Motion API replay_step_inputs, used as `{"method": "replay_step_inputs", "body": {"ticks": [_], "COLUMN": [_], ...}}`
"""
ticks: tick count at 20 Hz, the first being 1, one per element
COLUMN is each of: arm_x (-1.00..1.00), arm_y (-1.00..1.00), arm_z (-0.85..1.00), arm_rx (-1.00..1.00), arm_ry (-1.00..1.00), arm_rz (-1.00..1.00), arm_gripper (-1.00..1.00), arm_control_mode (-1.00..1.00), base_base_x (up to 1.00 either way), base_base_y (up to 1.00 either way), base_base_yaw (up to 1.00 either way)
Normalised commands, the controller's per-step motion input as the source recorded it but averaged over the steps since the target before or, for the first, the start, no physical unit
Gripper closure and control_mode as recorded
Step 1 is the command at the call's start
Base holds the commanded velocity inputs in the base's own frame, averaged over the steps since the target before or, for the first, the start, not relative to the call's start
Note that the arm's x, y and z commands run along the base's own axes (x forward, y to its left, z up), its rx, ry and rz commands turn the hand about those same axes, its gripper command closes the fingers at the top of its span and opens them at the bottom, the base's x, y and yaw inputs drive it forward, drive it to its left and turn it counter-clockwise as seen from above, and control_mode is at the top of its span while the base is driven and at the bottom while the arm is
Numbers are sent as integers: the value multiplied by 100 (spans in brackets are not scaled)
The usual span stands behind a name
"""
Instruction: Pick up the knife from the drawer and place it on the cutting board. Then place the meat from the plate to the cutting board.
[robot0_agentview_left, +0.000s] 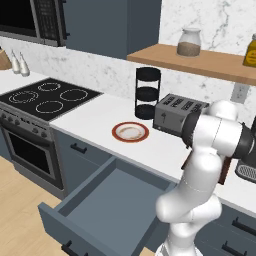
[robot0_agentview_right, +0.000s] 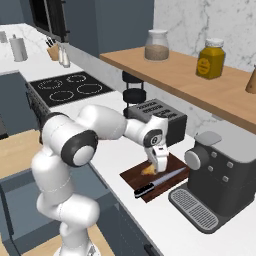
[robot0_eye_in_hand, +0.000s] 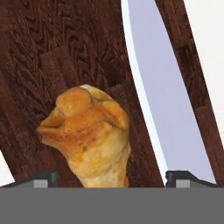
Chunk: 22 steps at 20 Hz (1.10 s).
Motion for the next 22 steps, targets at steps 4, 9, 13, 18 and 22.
{"method": "replay_step_inputs", "body": {"ticks": [4,9,13,18,22], "arm_x": [-59,-89,-85,-72,-56], "arm_y": [11,49,89,100,100], "arm_z": [66,73,47,29,19], "arm_rx": [-4,-3,-4,-8,-16], "arm_ry": [-6,-19,-10,-2,0], "arm_rz": [1,11,25,31,37], "arm_gripper": [-100,-100,-100,-100,-100], "arm_control_mode": [-100,-100,-100,-100,-100], "base_base_x": [0,0,0,0,0], "base_base_y": [0,0,0,0,0], "base_base_yaw": [0,0,0,0,0]}}
